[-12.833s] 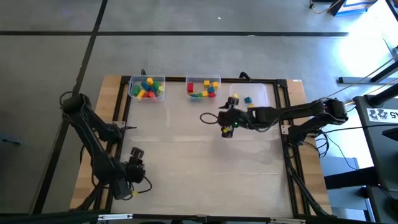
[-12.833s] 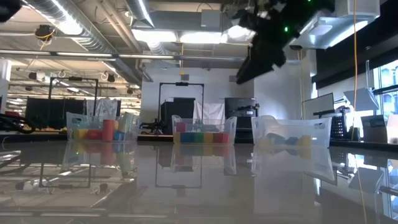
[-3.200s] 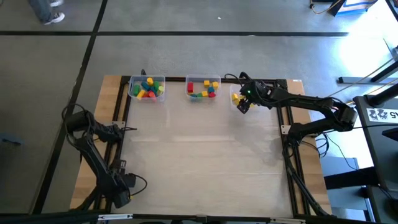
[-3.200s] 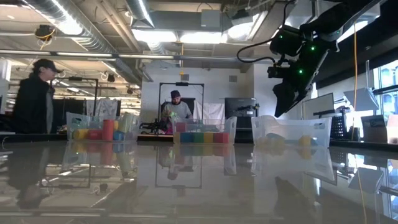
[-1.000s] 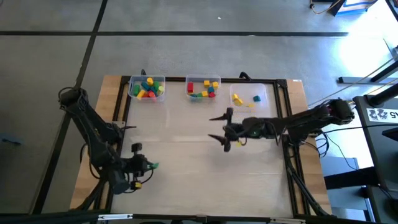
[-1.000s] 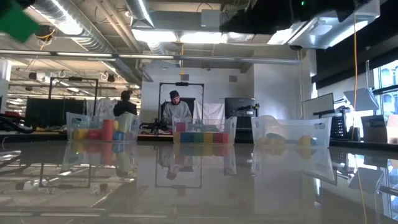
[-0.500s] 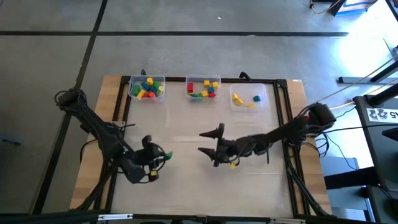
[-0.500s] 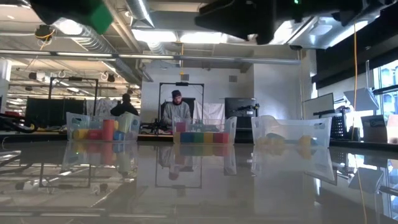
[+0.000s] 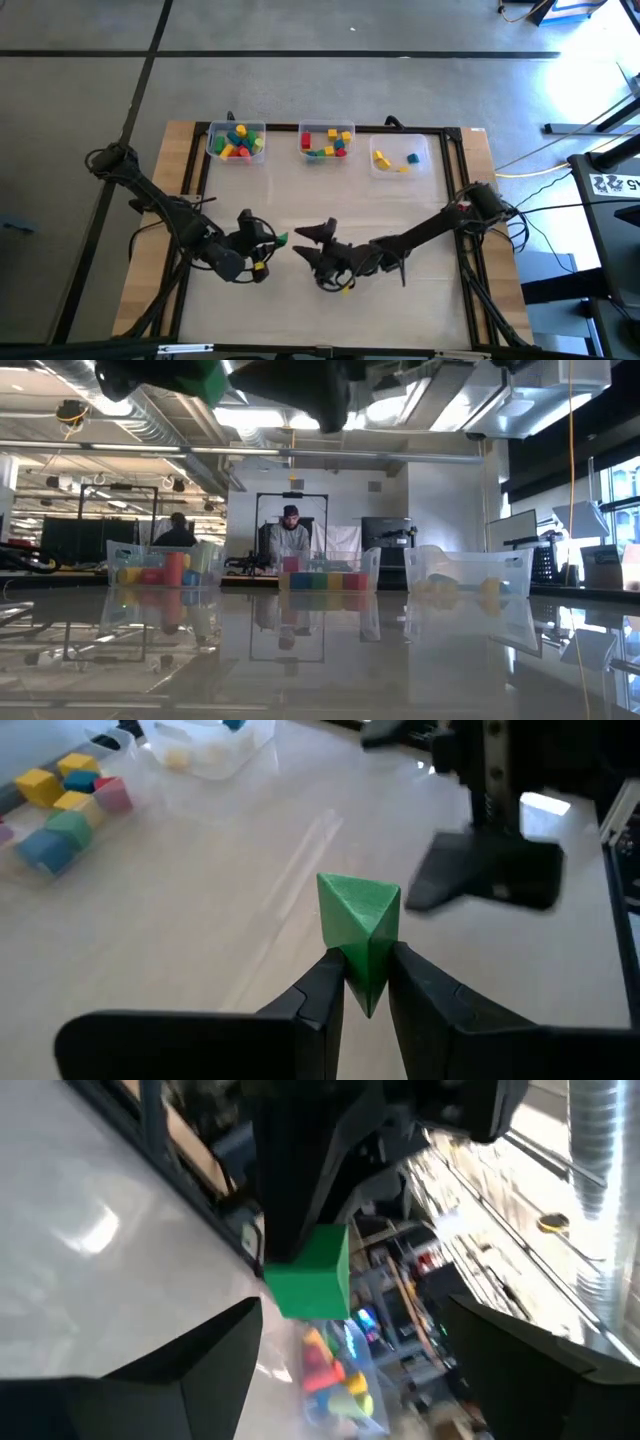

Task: Sort blocks by size
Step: Put the triangular green block into the right bin

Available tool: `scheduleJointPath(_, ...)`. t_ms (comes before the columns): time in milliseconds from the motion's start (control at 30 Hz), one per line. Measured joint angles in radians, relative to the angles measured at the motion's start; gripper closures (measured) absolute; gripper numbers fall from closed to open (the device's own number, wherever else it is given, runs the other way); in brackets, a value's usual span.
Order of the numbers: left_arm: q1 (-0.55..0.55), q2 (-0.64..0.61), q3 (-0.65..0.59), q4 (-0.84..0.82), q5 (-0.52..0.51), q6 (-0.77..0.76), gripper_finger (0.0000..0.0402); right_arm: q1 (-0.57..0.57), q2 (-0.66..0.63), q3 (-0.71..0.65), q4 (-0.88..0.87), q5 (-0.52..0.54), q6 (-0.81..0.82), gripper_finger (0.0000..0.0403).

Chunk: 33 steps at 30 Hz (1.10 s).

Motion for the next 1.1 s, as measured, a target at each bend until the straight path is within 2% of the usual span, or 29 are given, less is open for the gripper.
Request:
scheduleJointPath(100, 0.009, 0.000, 0.000, 0.018, 0.000, 0.017, 0.0336, -0.001, 0.040, 0.057, -0.031, 0.051, -0.018, 0.0086)
scheduleJointPath(267, 0.018, 0.000, 0.000, 0.034, 0.000, 0.031, 0.0336, -0.003, 0.079, 0.121, -0.067, 0.053, -0.019, 0.0086)
scheduleJointPath(833, 0.036, 0.000, 0.000, 0.107, 0.000, 0.084, 0.0336, -0.025, 0.093, 0.173, -0.066, 0.043, -0.045, 0.0087)
scheduleJointPath(967, 0.036, 0.000, 0.000, 0.110, 0.000, 0.084, 0.0336, -0.033, 0.093, 0.176, -0.068, 0.042, -0.049, 0.0107)
scheduleJointPath(1100, 0.036, 0.000, 0.000, 0.111, -0.002, 0.084, 0.0336, -0.036, 0.093, 0.176, -0.074, 0.033, -0.050, 0.0146)
